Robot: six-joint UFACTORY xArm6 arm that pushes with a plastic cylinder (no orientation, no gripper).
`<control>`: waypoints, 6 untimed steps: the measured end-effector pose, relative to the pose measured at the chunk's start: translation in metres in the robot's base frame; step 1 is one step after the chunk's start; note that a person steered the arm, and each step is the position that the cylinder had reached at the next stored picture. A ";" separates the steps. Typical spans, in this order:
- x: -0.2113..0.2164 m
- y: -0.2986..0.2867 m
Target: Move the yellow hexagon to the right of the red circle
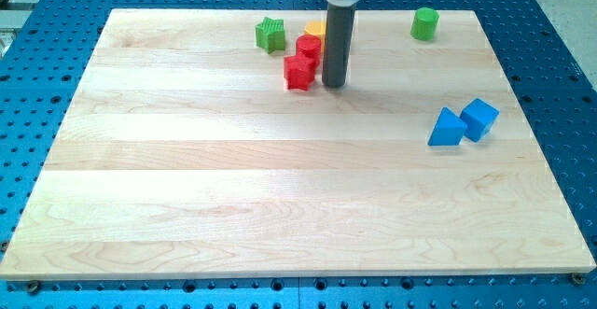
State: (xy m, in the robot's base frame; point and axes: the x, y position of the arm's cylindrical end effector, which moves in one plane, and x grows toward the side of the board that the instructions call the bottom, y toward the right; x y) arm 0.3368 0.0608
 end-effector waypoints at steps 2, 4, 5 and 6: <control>-0.130 0.034; -0.068 -0.033; -0.018 -0.016; -0.099 -0.012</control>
